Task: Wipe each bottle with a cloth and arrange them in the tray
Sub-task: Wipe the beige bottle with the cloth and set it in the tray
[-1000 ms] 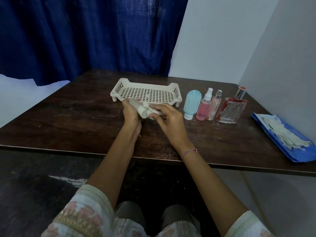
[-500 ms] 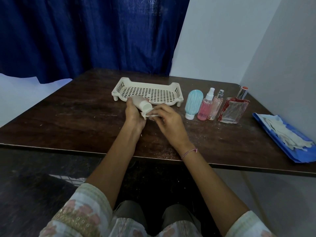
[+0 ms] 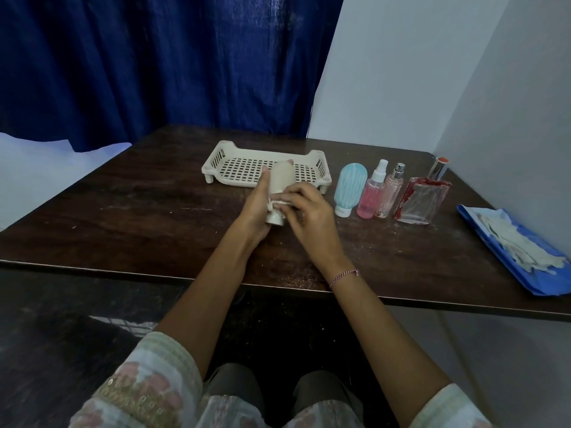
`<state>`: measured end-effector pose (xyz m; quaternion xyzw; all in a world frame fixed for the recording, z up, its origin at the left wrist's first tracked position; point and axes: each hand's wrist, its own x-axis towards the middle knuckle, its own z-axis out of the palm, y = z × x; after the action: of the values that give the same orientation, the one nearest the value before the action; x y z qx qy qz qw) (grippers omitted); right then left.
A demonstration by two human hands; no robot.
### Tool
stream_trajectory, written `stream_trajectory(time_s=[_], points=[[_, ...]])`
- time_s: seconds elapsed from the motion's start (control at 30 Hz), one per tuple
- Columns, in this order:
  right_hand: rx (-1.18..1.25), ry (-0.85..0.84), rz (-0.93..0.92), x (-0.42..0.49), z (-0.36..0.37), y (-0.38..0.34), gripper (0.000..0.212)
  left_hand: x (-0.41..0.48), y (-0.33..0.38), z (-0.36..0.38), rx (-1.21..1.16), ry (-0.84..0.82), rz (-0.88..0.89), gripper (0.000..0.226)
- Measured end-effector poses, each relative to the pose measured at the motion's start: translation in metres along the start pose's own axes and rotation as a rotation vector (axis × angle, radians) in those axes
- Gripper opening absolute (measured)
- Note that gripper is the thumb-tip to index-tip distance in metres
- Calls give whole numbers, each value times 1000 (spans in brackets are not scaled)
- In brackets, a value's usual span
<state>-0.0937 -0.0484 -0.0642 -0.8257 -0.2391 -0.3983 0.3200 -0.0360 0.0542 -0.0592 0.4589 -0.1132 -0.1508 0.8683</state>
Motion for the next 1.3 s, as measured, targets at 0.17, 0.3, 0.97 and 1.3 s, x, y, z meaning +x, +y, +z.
stream_trajectory(time_s=[0.17,0.3,0.97,1.3], points=[[-56,196,89,3,-4,3,17,-7,-4,6,244,-75,-4,46],[-33,340,175,5,-10,5,18,-14,-6,14,391,-59,44,38],[-18,191,112,3,-11,12,24,-17,0,9,496,-11,282,26],[154,261,217,5,-18,22,26,-21,0,11,479,-71,218,23]])
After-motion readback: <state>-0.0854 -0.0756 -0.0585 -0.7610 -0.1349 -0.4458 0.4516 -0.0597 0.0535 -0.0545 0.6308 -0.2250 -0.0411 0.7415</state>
